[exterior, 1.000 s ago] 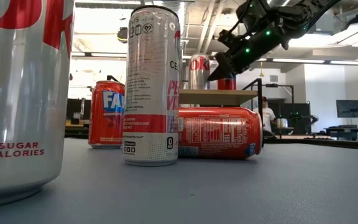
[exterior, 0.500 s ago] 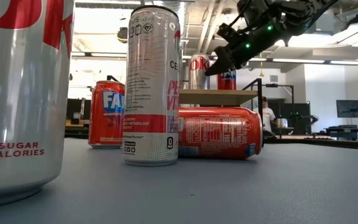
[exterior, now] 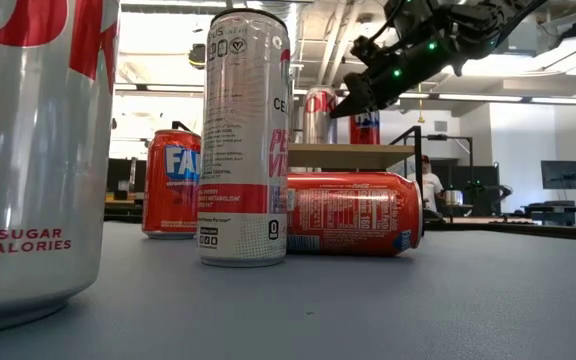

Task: Place canned beverage on shelf
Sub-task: Put the center silver soda can on the shelf aligned with the other silver soda can, then put the top left orange soda can on the shelf aligned with the other orange soda can

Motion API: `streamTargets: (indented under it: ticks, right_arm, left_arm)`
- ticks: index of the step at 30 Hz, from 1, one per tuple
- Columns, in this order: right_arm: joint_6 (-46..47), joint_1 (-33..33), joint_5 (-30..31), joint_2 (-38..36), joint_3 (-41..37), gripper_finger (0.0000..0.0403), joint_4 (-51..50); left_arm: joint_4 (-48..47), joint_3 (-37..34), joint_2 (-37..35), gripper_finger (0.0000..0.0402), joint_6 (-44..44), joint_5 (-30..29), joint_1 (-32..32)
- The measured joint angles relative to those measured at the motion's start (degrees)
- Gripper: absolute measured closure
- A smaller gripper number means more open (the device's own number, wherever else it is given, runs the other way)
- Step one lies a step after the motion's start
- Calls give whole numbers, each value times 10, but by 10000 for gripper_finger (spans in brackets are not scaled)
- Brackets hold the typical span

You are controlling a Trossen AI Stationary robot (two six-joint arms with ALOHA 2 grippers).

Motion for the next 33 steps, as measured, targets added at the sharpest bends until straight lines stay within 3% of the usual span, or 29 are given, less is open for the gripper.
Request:
streamTargets:
  ticks: [12,17,25,28,33]
  right_arm:
    - [0,2,1,0,0,403,0]
    - [0,38,3,-35,33,403,-82]
    - [61,152,3,-124,150,403,-341]
    - [120,213,3,-147,215,403,-398]
    - [127,331,1,-170,315,403,-453]
  left_arm:
    - [0,0,0,72,-6,0,0]
    - [0,0,0,72,-28,1,0]
    - [0,0,0,72,-50,5,0]
    - [0,0,0,72,-51,5,0]
    - [0,0,0,72,-77,-17,0]
